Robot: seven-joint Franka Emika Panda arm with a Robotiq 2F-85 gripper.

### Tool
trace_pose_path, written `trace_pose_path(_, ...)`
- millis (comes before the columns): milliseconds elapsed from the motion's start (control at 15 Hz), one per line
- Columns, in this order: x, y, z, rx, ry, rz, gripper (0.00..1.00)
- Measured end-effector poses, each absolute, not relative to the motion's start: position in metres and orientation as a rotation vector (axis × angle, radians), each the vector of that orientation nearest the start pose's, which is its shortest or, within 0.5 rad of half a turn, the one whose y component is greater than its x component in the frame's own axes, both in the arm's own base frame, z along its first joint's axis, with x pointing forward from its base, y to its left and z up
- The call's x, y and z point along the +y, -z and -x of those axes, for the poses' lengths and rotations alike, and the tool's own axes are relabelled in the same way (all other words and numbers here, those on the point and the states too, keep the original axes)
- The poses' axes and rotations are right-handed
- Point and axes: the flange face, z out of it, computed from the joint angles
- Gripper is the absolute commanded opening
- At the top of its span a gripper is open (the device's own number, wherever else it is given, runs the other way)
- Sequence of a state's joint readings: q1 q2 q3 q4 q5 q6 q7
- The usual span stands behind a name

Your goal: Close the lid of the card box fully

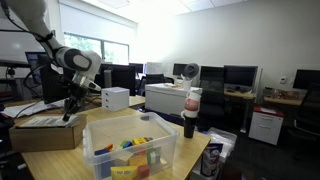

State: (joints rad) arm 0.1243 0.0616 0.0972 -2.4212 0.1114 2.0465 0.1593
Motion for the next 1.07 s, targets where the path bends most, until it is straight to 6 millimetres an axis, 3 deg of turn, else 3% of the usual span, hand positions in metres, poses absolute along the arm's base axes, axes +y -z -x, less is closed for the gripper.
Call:
trace_pose_path(600,0.072,-0.285,-0.479,-0.028,-0.449,3.14,0.02)
trace_pose_path(800,0.071,-0.294,-0.49,-0.026,-0.374,3.141,0.03)
trace_pose_path(867,0.072,-0.3,-0.492,-0.027,-0.358,3.138,0.28)
trace_pose_path(1000,0.075,-0.312,-0.492,-0.029,-0.357,3.133,0.3)
trace_pose_path(1067,0.077,-0.319,-0.49,-0.03,-0.361,3.129,0.38)
